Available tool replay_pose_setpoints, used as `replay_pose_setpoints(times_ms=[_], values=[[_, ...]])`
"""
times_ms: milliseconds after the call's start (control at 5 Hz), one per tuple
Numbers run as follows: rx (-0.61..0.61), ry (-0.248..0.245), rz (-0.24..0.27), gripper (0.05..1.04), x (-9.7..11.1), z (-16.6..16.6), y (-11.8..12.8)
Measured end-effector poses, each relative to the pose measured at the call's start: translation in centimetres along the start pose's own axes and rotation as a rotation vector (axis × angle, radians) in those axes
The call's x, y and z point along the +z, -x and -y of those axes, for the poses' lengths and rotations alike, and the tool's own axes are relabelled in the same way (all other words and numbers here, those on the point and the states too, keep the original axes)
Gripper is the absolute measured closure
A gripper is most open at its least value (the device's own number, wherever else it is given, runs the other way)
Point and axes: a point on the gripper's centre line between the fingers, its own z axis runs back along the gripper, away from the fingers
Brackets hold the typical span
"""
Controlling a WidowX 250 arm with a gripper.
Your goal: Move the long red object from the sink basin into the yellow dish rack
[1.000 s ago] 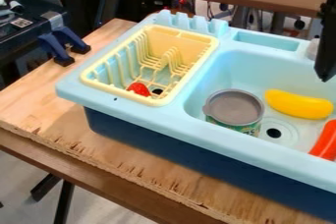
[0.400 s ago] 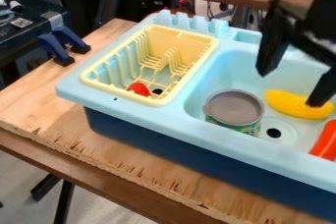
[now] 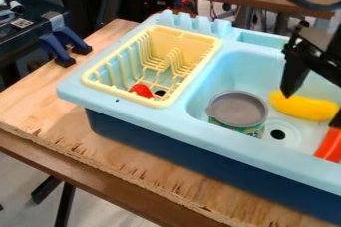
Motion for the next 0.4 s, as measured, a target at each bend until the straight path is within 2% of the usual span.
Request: replay_pose_setpoints(times_ms=[200,400], values=[[0.028,0.031,0.026,0.081,0.02,0.38,-0.46],[0.071,0.040,0.048,0.081,-0.07,0.67,-0.73]])
